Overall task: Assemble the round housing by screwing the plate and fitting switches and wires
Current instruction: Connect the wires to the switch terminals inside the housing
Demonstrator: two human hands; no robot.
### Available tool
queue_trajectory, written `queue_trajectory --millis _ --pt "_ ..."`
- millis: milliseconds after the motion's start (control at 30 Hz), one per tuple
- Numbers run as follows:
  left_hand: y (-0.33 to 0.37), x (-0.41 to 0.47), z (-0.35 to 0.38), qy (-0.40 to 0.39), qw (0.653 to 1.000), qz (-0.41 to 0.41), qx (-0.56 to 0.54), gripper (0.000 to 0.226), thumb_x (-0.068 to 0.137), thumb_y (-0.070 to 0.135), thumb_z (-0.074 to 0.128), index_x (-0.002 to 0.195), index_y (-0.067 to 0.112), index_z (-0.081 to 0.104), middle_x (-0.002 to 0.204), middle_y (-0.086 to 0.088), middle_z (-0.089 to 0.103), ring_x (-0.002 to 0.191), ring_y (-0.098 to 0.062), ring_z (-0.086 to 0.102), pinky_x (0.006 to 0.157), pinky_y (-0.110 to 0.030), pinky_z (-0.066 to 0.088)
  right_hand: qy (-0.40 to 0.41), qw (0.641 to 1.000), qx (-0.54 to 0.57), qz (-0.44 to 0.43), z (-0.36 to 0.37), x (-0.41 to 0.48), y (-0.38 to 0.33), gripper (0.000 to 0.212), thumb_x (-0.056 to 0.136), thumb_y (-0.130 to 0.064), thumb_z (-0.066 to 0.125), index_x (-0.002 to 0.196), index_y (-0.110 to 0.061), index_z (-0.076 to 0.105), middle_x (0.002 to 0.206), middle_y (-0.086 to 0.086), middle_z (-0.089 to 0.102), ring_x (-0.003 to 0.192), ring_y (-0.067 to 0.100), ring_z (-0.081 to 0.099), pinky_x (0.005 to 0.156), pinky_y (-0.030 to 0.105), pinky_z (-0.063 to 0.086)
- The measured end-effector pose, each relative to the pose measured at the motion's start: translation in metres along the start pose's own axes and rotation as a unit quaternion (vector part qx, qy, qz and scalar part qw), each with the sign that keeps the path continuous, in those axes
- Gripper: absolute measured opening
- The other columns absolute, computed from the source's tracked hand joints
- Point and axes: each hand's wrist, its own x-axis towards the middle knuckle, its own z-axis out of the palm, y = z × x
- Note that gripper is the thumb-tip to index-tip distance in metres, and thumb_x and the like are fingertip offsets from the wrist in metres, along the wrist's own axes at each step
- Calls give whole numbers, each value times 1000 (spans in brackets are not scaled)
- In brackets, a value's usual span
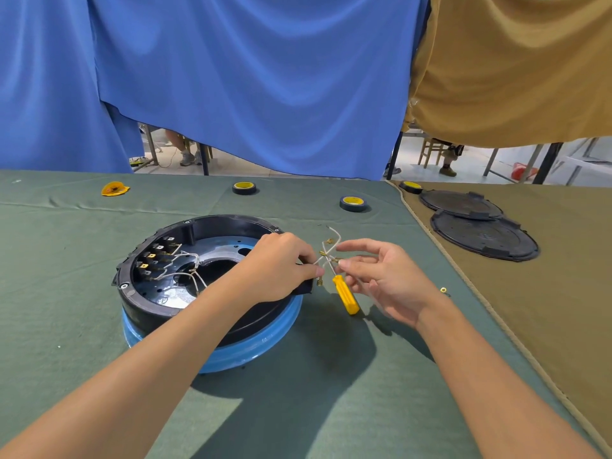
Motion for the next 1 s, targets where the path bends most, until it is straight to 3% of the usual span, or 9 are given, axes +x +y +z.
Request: queue_trajectory --millis 200,267,433,533,700,900,1000 --pt "0 0 0 -6 1000 -11 -3 19 96 36 61 78 30 66 88 3 70 82 -13 60 72 -24 43 34 995 -68 -65 -9 0 -2 29 84 7 67 108 -10 69 79 8 69 58 14 59 52 23 47" --pt "-1 0 0 -6 1000 -16 -9 20 95 35 61 78 28 67 90 3 71 85 -15 61 74 -25 45 80 990 -75 -94 -12 2 -2 26 86 6 65 105 -11 69 81 8 71 58 12 60 51 23 48" --pt "-2 0 0 -32 999 7 -5 29 91 40 66 87 16 79 97 7 73 95 -18 62 93 -31 45 157 983 -5 -92 -11 7 2 20 87 7 63 92 -11 69 80 8 69 53 12 60 50 22 50" --pt "-2 1 0 -28 999 13 10 34 88 48 66 91 17 80 98 4 73 101 -18 60 99 -36 41 143 986 -14 -83 -7 7 4 19 88 7 62 95 -8 70 82 12 69 54 14 61 50 24 50" --pt "-2 -1 1 7 1000 3 12 34 93 48 59 100 19 76 99 2 73 96 -19 63 92 -36 48 107 990 -37 -89 0 7 6 22 90 7 59 95 -11 71 80 13 65 53 13 54 45 22 42" --pt "-3 -7 -5 186 981 30 43 24 100 27 53 112 15 70 107 1 69 90 -9 51 82 -24 40 87 987 -75 -111 12 4 1 16 93 -4 60 89 -13 72 69 6 65 47 9 40 40 18 31" --pt "-13 -11 -15 143 988 22 58 21 98 30 56 106 17 70 107 2 68 97 -15 59 88 -31 47 53 988 -96 -106 24 5 -5 14 94 -4 59 86 -9 70 66 4 67 46 9 44 37 18 32"
